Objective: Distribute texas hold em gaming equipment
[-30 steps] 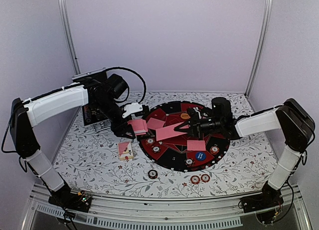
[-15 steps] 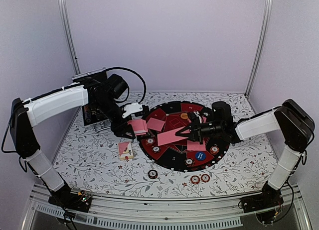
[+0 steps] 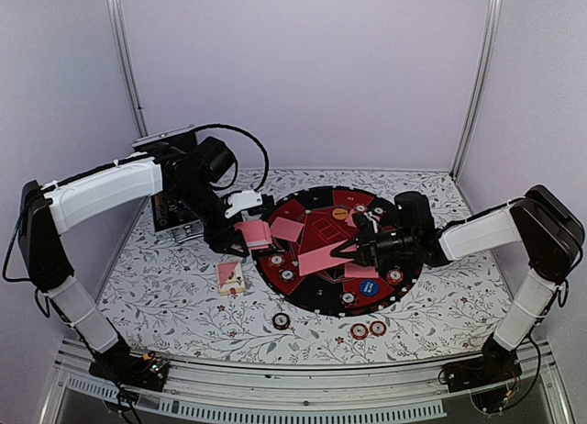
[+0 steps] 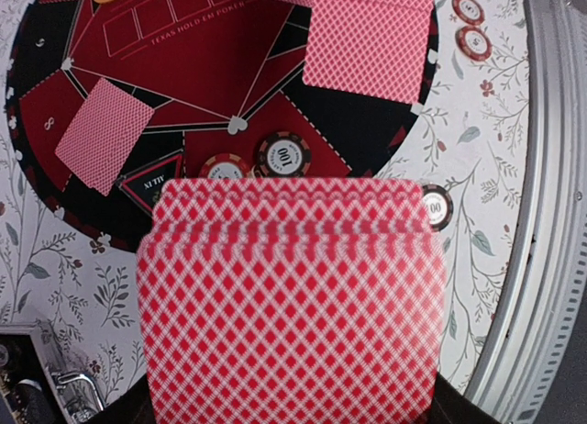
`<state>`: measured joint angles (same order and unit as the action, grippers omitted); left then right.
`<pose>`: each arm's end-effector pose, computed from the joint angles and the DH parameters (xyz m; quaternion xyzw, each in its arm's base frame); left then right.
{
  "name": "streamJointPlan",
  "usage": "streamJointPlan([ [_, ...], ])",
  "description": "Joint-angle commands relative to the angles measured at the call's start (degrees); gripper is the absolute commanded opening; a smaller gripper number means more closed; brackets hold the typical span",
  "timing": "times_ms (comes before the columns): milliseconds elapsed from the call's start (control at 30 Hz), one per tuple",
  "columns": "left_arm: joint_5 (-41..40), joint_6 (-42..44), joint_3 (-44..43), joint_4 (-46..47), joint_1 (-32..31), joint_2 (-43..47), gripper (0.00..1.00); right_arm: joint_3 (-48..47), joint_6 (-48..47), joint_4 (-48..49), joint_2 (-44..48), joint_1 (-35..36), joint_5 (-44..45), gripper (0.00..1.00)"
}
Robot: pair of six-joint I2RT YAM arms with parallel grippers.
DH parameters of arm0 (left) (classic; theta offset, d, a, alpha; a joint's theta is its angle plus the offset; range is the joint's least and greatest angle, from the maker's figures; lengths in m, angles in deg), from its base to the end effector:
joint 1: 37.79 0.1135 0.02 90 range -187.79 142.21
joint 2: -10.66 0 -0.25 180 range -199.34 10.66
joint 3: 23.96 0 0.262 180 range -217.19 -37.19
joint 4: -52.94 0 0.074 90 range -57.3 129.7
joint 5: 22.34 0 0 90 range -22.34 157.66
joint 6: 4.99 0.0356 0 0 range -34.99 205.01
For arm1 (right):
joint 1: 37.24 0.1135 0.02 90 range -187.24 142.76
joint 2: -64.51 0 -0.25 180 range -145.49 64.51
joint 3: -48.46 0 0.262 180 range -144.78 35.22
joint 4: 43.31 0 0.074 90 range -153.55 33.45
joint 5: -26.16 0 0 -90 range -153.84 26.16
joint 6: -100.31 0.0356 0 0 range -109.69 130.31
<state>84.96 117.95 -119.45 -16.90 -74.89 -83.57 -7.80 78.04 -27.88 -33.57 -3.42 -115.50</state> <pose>0.2646 -0.2134 0.2680 0.5803 0.7795 -0.1543 0.1782 0.2640 0.2105 0.1436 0.0034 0.7987 0.6016 0.0131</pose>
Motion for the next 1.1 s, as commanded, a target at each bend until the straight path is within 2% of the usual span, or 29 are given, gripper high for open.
streamJointPlan([
  [0,0.9,0.3,0.4,0.3,0.4,1.7,0.0,-4.9,0.8,1.4,0.8,1.8,-0.8,0.0],
  [133,0.9,0.3,0.3,0.5,0.4,1.6,0.0,-9.4,0.3,-0.4,-1.0,4.6,0.7,0.0],
  [300,1.0,0.1,0.0,0.3,0.4,1.8,0.0,-16.9,0.0,-1.3,-10.5,9.8,0.9,0.0],
  [500,0.4,0.2,0.6,0.0,0.6,2.6,0.0,-20.2,-2.0,-5.5,-18.9,13.0,2.4,0.01],
  [667,0.9,0.2,0.6,0.1,0.7,2.5,0.0,-20.4,-6.0,-11.2,-20.5,13.1,3.3,0.2],
  [800,1.1,0.2,0.4,0.2,0.7,2.2,0.0,-19.8,-7.2,-12.7,-20.5,13.1,3.0,0.29],
  [933,1.1,0.2,0.4,0.2,0.7,2.2,0.0,-19.0,-7.6,-13.0,-20.6,12.9,2.4,0.3],
  [1067,1.1,0.2,0.6,0.2,0.7,2.3,0.0,-19.0,-7.4,-12.5,-21.2,12.9,2.0,0.22],
])
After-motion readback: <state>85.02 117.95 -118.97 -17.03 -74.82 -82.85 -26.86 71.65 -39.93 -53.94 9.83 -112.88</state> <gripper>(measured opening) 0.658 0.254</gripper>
